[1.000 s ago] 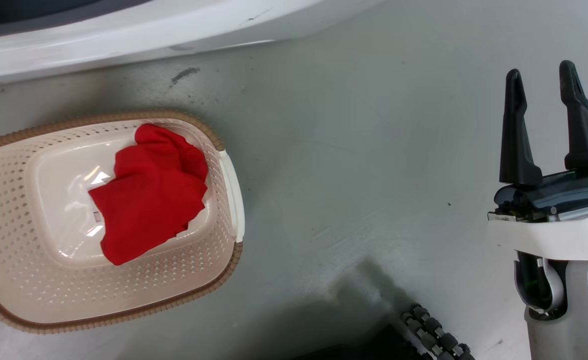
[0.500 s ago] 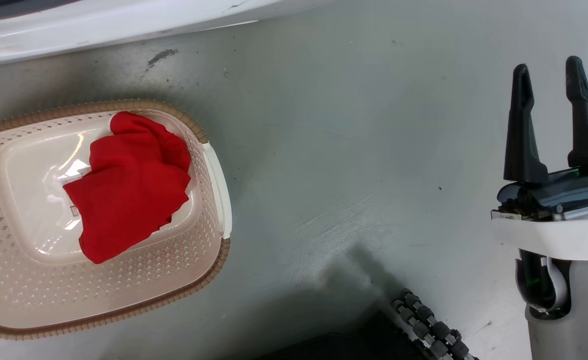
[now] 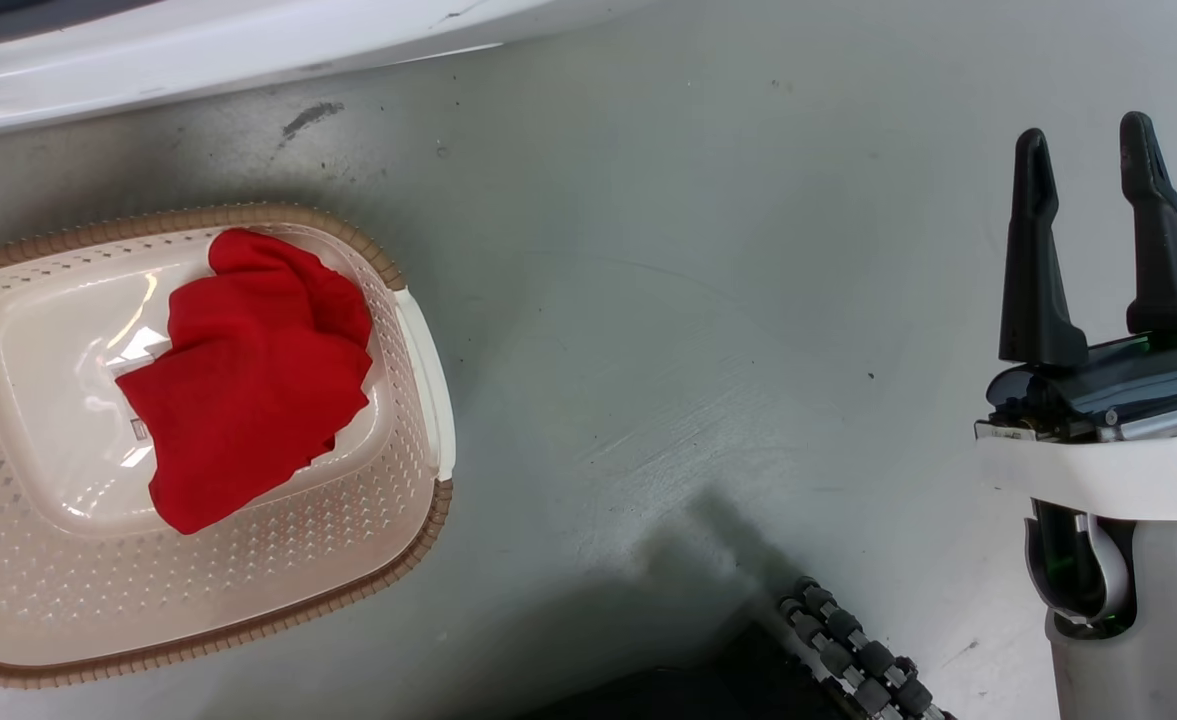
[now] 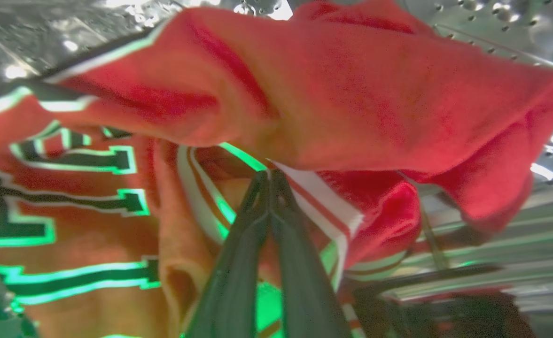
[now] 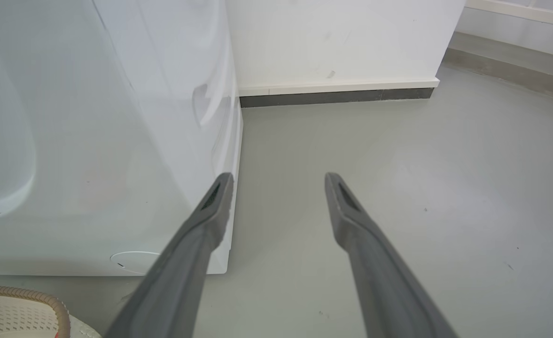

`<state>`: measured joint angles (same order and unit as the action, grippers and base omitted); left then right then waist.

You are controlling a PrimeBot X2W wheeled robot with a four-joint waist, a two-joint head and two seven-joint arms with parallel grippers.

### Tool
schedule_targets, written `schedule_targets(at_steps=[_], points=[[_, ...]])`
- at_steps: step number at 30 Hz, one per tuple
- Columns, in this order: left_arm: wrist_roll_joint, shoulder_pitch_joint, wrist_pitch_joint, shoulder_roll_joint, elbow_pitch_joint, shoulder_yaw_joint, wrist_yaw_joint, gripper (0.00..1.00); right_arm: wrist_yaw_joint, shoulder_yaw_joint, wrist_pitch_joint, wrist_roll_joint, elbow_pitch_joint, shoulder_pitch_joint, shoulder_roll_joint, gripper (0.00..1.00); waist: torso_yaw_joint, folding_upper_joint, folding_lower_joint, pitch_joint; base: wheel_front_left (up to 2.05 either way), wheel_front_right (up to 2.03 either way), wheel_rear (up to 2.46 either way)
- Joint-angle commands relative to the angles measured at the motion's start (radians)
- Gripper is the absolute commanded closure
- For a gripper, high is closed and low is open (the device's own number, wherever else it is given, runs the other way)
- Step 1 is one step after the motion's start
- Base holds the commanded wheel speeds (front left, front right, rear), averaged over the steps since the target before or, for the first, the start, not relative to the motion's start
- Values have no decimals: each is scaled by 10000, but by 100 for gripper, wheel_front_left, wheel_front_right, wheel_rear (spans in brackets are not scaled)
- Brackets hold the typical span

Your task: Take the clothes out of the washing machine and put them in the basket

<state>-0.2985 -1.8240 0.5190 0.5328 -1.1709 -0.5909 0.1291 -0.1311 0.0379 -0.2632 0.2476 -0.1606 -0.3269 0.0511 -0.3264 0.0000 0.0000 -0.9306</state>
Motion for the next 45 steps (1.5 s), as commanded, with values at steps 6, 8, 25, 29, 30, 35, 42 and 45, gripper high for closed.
schedule_targets(at_steps=[6,8,25,29,30,35,42,45], points=[[-450,434,-1369,201,-211,-345,2,100,7,33,-24,-109,130,-85,-16,0,82,0,0,528,0,0,0],[-635,600,-1736,150,-248,-354,3,100,7,37,-24,-166,165,-33,-16,0,152,0,0,735,0,0,0],[-1841,2983,-5105,-757,-260,-741,3,100,7,79,-25,-804,530,539,-14,0,1006,0,0,2799,0,0,0],[-2094,3959,-5985,-1007,-239,-853,3,100,7,100,-24,-908,648,798,-14,0,1196,0,0,3437,0,0,0],[-2129,4161,-6230,-1038,-224,-875,3,100,7,118,-24,-928,673,859,-14,0,1239,0,0,3585,0,0,0],[-2326,5382,-7283,-1331,-216,-908,0,100,7,244,-24,-1060,808,1155,-13,0,1373,0,0,4352,0,0,0],[-2420,6840,-7813,-1587,581,-772,-353,100,7,202,-24,-1245,918,1581,-13,0,1615,0,0,5246,0,0,0],[-2385,7372,-7854,-1538,1436,-595,-628,100,7,169,-24,-1318,955,1764,-14,0,1759,0,0,5565,0,0,0]])
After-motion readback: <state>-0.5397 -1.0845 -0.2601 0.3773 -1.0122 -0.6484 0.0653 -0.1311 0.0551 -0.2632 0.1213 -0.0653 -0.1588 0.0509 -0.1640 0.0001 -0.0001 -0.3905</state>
